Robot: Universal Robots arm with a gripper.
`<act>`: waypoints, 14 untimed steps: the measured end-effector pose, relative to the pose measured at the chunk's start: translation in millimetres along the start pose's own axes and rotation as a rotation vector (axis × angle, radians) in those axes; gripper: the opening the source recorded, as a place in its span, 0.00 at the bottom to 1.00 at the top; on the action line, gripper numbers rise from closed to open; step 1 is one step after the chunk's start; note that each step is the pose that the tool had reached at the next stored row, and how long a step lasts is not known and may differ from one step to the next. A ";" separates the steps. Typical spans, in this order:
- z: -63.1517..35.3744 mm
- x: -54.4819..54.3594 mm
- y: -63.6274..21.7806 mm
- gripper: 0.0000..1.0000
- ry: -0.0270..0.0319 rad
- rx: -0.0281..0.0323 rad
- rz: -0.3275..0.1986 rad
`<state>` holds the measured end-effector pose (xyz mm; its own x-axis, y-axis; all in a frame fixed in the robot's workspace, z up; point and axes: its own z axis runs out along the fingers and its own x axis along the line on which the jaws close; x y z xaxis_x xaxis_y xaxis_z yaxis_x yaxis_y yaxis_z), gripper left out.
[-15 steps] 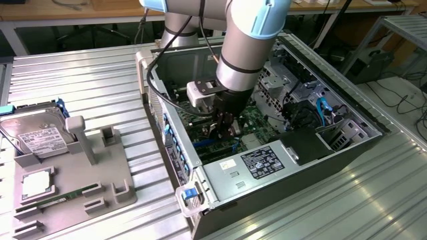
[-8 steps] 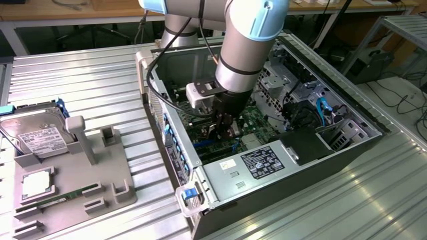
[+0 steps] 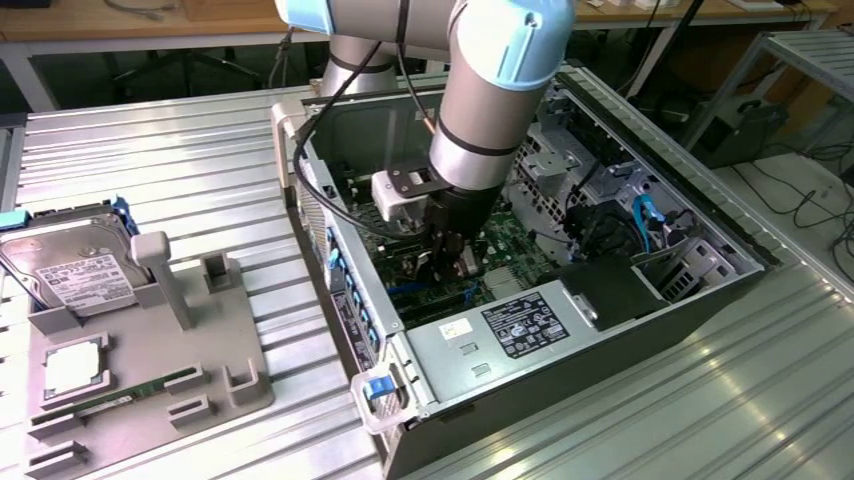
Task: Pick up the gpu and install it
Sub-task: 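Insert the gpu into the slot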
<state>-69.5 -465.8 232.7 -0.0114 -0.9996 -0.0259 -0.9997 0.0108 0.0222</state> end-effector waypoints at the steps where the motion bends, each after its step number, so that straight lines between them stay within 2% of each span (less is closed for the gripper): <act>1: -1.6 0.0 0.0 0.28 0.0000 0.0000 0.000; 7: -4.0 -1.1 0.1 0.28 -0.0001 0.0000 -0.004; 14: -3.7 -4.1 0.1 0.28 0.0006 -0.0009 -0.040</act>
<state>-69.5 -461.8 236.5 0.0285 -0.9992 -0.0263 -0.9993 -0.0291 0.0221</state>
